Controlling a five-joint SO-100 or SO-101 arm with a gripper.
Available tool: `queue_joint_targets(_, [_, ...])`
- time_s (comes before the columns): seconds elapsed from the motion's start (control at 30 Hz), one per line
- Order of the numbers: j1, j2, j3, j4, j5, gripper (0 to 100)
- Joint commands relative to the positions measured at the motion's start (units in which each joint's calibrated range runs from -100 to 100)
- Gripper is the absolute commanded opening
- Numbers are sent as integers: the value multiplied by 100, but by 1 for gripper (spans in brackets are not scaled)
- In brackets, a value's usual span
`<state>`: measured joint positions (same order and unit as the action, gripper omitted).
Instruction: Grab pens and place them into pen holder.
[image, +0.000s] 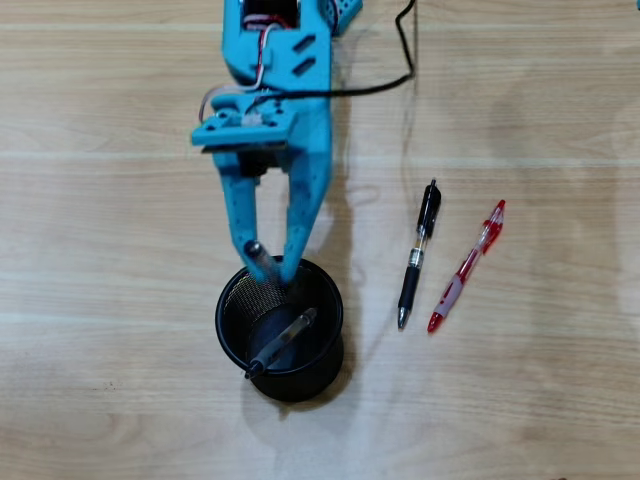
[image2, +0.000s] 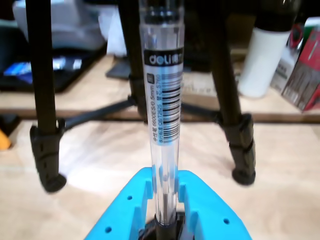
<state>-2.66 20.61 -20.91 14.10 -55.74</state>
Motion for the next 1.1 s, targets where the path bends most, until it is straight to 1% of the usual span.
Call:
queue_joint_targets(0.0, [80,219,67,-1208,4,2])
queue_joint_targets(0.03, [80,354,112,-1457,4,2])
queue_joint_targets(0.1, [80,455,175,-1561,4,2])
queue_joint_targets(0.37, [44,530,328,-1518,-1,3])
queue_joint_targets(0.43, [26,530,365,-1518,-1,7])
queue_joint_targets(0.47, [7,530,392,-1518,-1,13])
queue_joint_targets(0.77, [-265,119,437,-1492,39,11])
queue_joint_targets(0.9, [-437,-360,428,-769,39,11])
queue_joint_targets(1.07, [-692,-1015,410,686,9,11])
